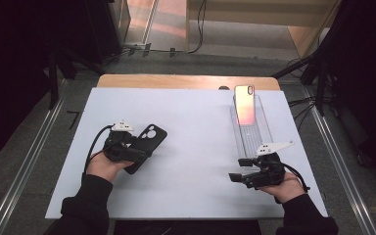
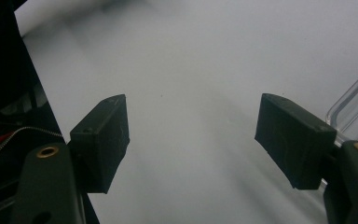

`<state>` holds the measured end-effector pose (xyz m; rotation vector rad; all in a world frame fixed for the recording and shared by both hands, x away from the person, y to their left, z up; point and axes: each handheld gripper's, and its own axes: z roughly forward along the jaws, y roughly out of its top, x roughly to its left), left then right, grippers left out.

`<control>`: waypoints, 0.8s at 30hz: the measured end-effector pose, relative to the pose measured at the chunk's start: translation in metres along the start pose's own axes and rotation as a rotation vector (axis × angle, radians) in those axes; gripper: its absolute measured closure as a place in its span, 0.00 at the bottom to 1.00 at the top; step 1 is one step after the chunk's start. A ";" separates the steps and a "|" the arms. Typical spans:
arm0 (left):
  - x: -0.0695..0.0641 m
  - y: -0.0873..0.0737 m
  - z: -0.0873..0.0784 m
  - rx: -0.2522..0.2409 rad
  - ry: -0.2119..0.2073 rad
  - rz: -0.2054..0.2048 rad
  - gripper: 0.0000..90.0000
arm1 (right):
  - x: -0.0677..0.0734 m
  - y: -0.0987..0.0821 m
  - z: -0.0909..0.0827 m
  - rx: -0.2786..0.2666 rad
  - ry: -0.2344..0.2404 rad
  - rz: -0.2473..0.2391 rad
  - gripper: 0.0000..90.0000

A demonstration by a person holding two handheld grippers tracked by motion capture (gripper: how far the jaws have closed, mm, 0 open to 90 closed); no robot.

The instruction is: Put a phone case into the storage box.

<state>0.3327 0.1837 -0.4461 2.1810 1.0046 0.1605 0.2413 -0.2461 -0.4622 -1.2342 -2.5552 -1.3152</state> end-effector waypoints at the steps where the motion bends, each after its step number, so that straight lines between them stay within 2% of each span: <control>1: -0.002 0.001 0.001 -0.004 -0.002 0.003 0.16 | 0.000 0.001 0.000 -0.003 -0.002 0.010 0.26; 7: -0.016 0.006 0.005 -0.003 -0.018 0.020 0.16 | 0.003 0.005 -0.001 -0.022 -0.020 0.015 0.26; 15: -0.034 0.012 0.006 -0.073 -0.021 0.010 0.16 | 0.008 0.012 0.001 -0.048 -0.018 0.057 0.26; 24: -0.048 0.015 0.012 -0.126 -0.006 0.020 0.16 | 0.013 0.024 0.006 -0.045 -0.019 0.061 0.26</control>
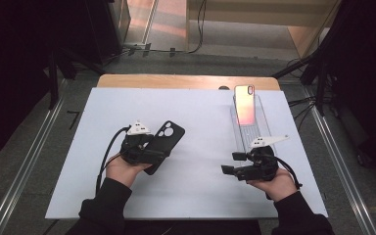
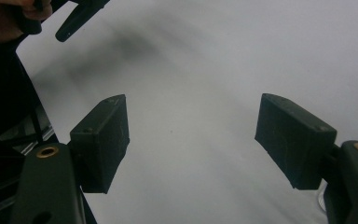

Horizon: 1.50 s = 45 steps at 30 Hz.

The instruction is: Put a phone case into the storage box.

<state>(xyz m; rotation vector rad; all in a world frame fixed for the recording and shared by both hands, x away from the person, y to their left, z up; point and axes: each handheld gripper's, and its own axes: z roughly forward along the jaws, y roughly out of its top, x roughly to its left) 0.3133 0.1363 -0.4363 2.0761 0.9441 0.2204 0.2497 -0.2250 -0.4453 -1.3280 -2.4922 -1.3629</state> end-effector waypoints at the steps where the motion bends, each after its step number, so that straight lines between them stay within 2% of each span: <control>1: -0.002 0.000 0.001 -0.012 -0.002 -0.008 0.16 | 0.001 0.001 0.001 -0.002 -0.004 0.003 0.26; 8: -0.014 0.002 0.006 -0.056 0.004 -0.008 0.16 | 0.005 0.009 0.003 -0.016 -0.026 0.029 0.26; 10: -0.018 0.002 0.008 -0.083 0.008 -0.009 0.16 | 0.005 0.011 0.004 -0.020 -0.029 0.032 0.26; 14: -0.018 0.000 0.013 -0.133 -0.004 -0.015 0.16 | 0.008 0.016 0.005 -0.024 -0.031 0.041 0.26; 19: -0.020 -0.005 0.015 -0.185 0.019 -0.019 0.16 | 0.013 0.025 0.009 -0.034 -0.034 0.043 0.26; 29: -0.031 -0.011 0.017 -0.287 0.044 0.029 0.16 | 0.020 0.048 0.015 -0.077 -0.029 0.053 0.26; 35: -0.030 -0.014 0.021 -0.315 0.025 0.042 0.16 | 0.022 0.061 0.018 -0.103 -0.013 0.071 0.26; 39: -0.031 -0.017 0.022 -0.340 0.040 0.033 0.16 | 0.024 0.069 0.022 -0.109 -0.019 0.058 0.26; 41: -0.032 -0.018 0.023 -0.351 0.050 0.035 0.16 | 0.024 0.073 0.024 -0.113 -0.024 0.068 0.26; 45: -0.036 -0.020 0.022 -0.373 0.070 0.048 0.16 | 0.026 0.079 0.030 -0.118 -0.002 0.077 0.26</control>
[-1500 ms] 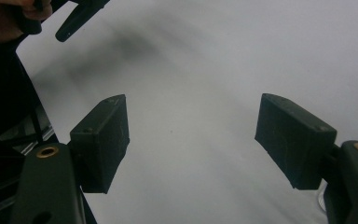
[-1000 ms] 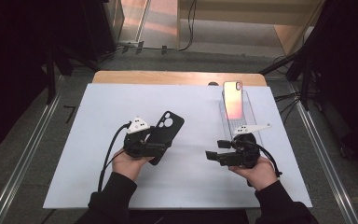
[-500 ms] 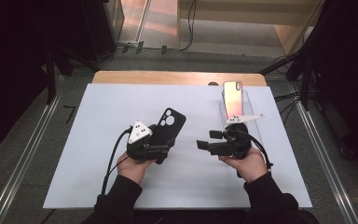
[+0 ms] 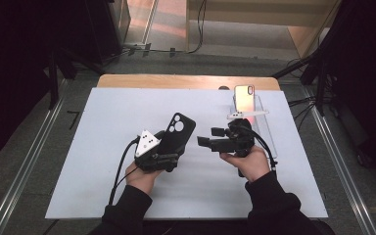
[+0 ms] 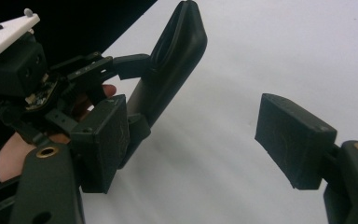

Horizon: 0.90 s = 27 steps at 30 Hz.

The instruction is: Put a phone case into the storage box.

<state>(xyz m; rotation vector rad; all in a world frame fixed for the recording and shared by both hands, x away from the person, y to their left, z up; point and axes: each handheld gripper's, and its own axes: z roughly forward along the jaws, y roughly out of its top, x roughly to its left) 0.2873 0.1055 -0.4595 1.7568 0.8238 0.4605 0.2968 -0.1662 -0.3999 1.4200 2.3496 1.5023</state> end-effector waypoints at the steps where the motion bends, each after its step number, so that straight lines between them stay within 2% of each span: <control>1: -0.001 0.000 0.000 -0.005 0.005 0.002 0.16 | 0.001 0.001 0.001 0.001 0.002 0.002 0.26; 5: -0.005 -0.001 0.000 -0.005 0.006 0.011 0.16 | 0.002 0.005 0.006 -0.002 0.010 0.006 0.26; 12: -0.011 -0.002 0.000 -0.012 -0.002 0.014 0.16 | 0.001 0.011 0.014 -0.002 0.035 0.047 0.27; 23: -0.013 -0.001 -0.001 -0.018 -0.017 -0.012 0.16 | -0.002 0.019 0.031 0.011 0.056 0.085 0.29; 27: -0.014 -0.001 0.000 -0.020 -0.018 -0.012 0.16 | -0.005 0.021 0.037 0.012 0.076 0.118 0.30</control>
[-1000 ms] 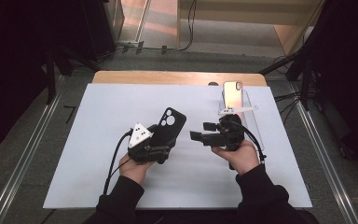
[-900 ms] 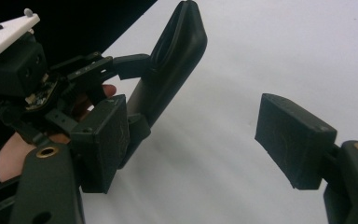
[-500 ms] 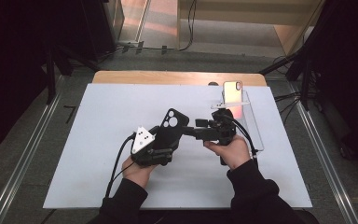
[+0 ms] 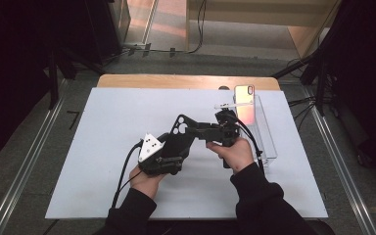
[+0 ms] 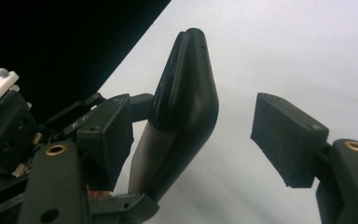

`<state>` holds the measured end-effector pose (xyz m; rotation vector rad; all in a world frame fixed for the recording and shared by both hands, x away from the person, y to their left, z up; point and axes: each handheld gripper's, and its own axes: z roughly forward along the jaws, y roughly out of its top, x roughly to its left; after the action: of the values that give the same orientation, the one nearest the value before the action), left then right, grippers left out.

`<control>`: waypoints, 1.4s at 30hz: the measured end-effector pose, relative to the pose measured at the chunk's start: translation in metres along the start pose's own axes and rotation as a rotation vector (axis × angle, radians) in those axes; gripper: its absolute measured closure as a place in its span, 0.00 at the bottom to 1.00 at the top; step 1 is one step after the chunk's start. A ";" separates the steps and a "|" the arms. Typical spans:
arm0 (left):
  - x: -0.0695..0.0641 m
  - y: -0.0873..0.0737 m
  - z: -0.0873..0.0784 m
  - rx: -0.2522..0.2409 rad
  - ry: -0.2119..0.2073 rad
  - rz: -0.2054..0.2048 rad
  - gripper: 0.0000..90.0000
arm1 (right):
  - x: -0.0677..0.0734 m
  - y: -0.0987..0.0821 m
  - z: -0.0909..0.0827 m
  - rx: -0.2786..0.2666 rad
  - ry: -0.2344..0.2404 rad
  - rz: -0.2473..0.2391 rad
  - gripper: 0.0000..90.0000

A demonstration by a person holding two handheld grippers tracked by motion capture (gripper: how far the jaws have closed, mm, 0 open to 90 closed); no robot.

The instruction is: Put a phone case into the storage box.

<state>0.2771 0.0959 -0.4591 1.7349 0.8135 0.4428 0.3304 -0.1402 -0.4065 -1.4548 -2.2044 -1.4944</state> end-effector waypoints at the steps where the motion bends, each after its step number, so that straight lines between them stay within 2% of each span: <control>1: 0.000 0.000 0.000 0.000 0.001 0.000 0.16 | -0.001 0.001 0.001 0.002 0.006 0.006 0.31; 7: -0.001 -0.001 0.001 0.006 -0.001 -0.006 0.16 | -0.006 0.003 0.006 0.008 0.044 0.062 0.41; 8: -0.001 -0.001 0.001 0.003 0.000 -0.006 0.16 | -0.007 0.003 0.007 0.005 0.063 0.075 0.44; 11: 0.000 -0.001 0.000 0.009 0.000 -0.007 0.16 | -0.008 0.005 0.005 0.000 0.053 0.078 0.57; 13: 0.000 -0.001 0.000 0.005 -0.007 -0.014 0.16 | -0.010 0.006 0.003 0.001 0.075 0.124 0.67; 15: 0.000 -0.001 0.001 0.007 -0.011 -0.017 0.16 | -0.012 0.006 0.001 0.000 0.093 0.138 0.75; 17: -0.001 -0.001 0.001 0.005 -0.013 -0.021 0.16 | -0.012 0.006 0.000 -0.005 0.104 0.143 0.79; 24: -0.001 -0.001 0.001 0.002 -0.023 -0.021 0.16 | -0.013 0.007 -0.003 -0.007 0.156 0.176 0.84; 29: -0.003 0.001 0.000 0.005 -0.033 -0.024 0.15 | -0.010 0.008 -0.006 0.000 0.186 0.168 0.86; 33: -0.004 0.006 0.000 0.030 -0.042 -0.026 0.15 | -0.009 0.008 -0.007 -0.005 0.199 0.167 0.86; 36: -0.002 0.009 0.000 0.069 -0.057 -0.056 0.14 | -0.006 0.009 -0.009 -0.001 0.194 0.149 0.86; 38: -0.003 0.012 0.001 0.115 -0.052 -0.071 0.14 | -0.005 0.009 -0.009 0.002 0.188 0.144 0.86; 40: -0.003 0.013 0.001 0.143 -0.046 -0.087 0.12 | -0.006 0.009 -0.010 0.002 0.171 0.138 0.86; 42: -0.002 0.014 0.001 0.173 -0.057 -0.100 0.12 | -0.008 0.010 -0.011 -0.004 0.152 0.132 0.86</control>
<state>0.2801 0.0915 -0.4463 1.8476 0.9151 0.2607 0.3373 -0.1529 -0.3987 -1.4074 -1.9799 -1.5132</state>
